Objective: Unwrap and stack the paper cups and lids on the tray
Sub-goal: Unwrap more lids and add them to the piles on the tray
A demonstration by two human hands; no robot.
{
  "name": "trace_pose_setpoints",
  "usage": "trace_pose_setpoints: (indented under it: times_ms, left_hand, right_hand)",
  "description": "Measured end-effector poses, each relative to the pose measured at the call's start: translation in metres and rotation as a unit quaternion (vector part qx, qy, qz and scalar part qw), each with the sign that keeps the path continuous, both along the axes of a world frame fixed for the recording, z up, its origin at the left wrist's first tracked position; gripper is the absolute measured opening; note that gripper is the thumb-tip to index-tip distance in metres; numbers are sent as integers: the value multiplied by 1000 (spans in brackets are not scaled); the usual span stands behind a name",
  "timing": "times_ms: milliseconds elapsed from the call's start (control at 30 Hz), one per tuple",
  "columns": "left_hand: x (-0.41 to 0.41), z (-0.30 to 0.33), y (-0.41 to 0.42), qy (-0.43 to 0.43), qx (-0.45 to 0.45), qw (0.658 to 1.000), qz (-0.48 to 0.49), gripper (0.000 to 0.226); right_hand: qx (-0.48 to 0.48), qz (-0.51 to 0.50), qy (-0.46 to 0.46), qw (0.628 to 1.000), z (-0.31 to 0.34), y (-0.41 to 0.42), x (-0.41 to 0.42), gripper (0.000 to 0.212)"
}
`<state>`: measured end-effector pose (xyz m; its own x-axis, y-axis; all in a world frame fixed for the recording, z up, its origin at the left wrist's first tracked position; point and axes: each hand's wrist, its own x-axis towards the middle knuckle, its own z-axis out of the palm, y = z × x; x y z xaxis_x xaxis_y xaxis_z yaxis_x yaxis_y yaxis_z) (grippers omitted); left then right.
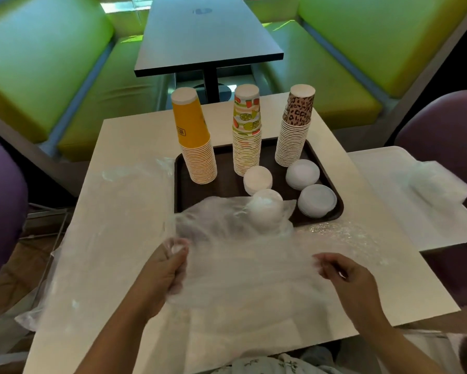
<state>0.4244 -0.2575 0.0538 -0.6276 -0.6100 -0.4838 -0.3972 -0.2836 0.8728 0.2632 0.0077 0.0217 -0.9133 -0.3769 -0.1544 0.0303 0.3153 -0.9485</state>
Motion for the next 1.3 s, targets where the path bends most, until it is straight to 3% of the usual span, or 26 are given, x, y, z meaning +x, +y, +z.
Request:
trace_pose_setpoints:
  times_ms: [67,133,200,267,333,433,500,567,733,867,1000,1133,1300]
  left_hand:
    - [4,-21,10,-102,-98,989,-42,20]
    - [9,-35,23,-168,-227,955,-85,56]
    - [12,-41,32,-157,-433,881,-103,83]
    - [8,-40,43,-127,-605,779,-111,81]
    - [-6,-38,56,-117,-649,734,-164,76]
    - [-26,-60,64,-128,-650,712,-234,73]
    - [-35,-76,61,-149,-630,717,-260,73]
    - [-41,-91,57,-162,-617,720,-274,73]
    - [-43,-115,67,-175,-607,698,-336,70]
    - [-42,-128,73,-198,-604,702,-320,65]
    - [-44,-126,68,-231,-580,728,-282,64]
    - [-32,-132,53,-252,-561,751,-240,68]
    - [-15,-135,46,-216,-559,777,-191,68]
  right_hand:
    - [37,1,19,999,-11,10,3,32]
    - [84,3,31,996,-23,19,6,34]
    - [128,6,36,991,-32,25,9,34]
    - [174,27,41,983,-37,28,10,33]
    - [197,18,71,978,-34,27,13,32]
    - [109,-41,213,970,-11,8,18,44]
    - [73,7,290,954,0,-19,20,50]
    - [95,92,353,926,2,-57,22,51]
    - [266,247,405,839,-47,-125,25,57]
    - [342,257,359,829,-90,-117,18,57]
    - [371,275,367,807,-90,-102,8,59]
    - [374,267,357,813,-93,-84,-2,61]
    - [410,225,331,820,-95,-58,-17,63]
